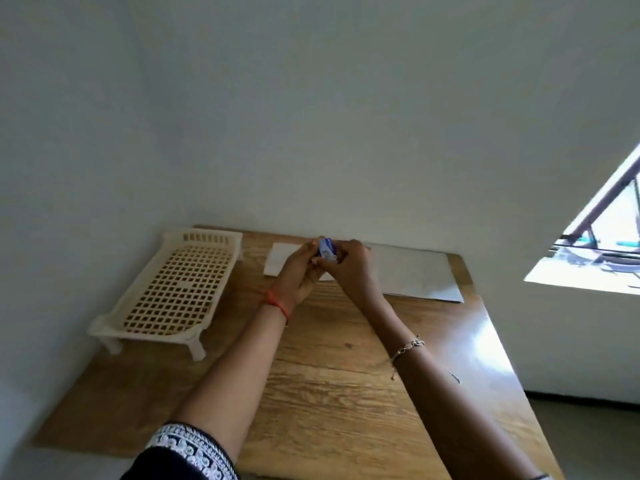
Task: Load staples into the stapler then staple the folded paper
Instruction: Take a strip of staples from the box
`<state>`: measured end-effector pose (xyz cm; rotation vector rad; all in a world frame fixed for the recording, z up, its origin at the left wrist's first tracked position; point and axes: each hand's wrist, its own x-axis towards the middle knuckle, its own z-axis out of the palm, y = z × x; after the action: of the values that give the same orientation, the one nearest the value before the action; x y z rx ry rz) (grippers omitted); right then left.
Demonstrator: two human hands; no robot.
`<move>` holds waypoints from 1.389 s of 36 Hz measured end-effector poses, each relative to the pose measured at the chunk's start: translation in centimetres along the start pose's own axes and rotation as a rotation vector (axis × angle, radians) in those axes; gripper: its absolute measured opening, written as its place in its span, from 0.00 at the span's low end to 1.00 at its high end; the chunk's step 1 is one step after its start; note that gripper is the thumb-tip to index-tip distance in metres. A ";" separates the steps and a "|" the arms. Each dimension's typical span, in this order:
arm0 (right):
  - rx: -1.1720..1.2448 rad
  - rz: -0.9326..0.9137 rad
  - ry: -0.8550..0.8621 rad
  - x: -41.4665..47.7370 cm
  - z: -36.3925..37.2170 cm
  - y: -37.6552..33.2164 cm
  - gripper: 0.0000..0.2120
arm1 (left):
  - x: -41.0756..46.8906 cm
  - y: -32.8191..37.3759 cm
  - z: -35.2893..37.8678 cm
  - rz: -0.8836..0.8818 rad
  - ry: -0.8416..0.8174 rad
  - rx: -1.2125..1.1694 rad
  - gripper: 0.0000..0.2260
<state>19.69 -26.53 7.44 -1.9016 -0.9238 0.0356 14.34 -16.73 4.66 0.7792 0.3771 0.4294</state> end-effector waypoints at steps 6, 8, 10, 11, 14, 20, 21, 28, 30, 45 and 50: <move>-0.073 -0.007 0.044 -2.3 -4.2 2.4 0.14 | 0.5 -3.9 3.6 -0.073 -0.034 0.015 0.13; -0.093 -0.013 0.077 -2.9 -5.0 3.4 0.16 | 0.7 -5.1 4.2 -0.077 -0.056 0.028 0.13; -0.098 -0.002 0.109 -3.5 -5.6 4.2 0.16 | 0.7 -6.0 4.6 -0.097 -0.056 -0.022 0.13; -0.091 0.007 0.122 -3.8 -5.8 4.4 0.16 | 0.7 -6.4 4.8 -0.107 -0.065 -0.038 0.13; -0.062 0.007 0.153 -4.5 -6.3 5.3 0.16 | 0.4 -7.1 5.1 -0.119 -0.102 -0.052 0.10; -0.041 -0.010 0.152 -5.1 -6.6 6.4 0.16 | 0.7 -8.0 4.7 -0.108 -0.198 -0.041 0.38; -0.045 -0.013 0.150 -5.2 -6.5 6.5 0.15 | 0.6 -8.0 4.7 -0.115 -0.197 -0.053 0.37; -0.080 -0.122 0.149 -6.0 -5.7 7.0 0.06 | 0.2 -7.6 4.7 -0.122 -0.052 -0.094 0.12; -0.129 -0.158 0.143 -6.1 -5.4 7.2 0.06 | 0.0 -7.5 4.5 -0.128 -0.047 -0.113 0.12; -0.271 -0.329 0.163 -7.0 -4.9 6.8 0.08 | -0.2 -7.7 3.1 -0.126 -0.080 -0.202 0.11; -0.278 -0.340 0.157 -7.5 -5.0 7.2 0.06 | -0.5 -7.9 3.3 -0.121 -0.094 -0.239 0.15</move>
<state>20.53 -36.56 1.74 -1.9379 -1.1774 -0.4591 17.29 -23.92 1.10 0.5390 0.2778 0.3164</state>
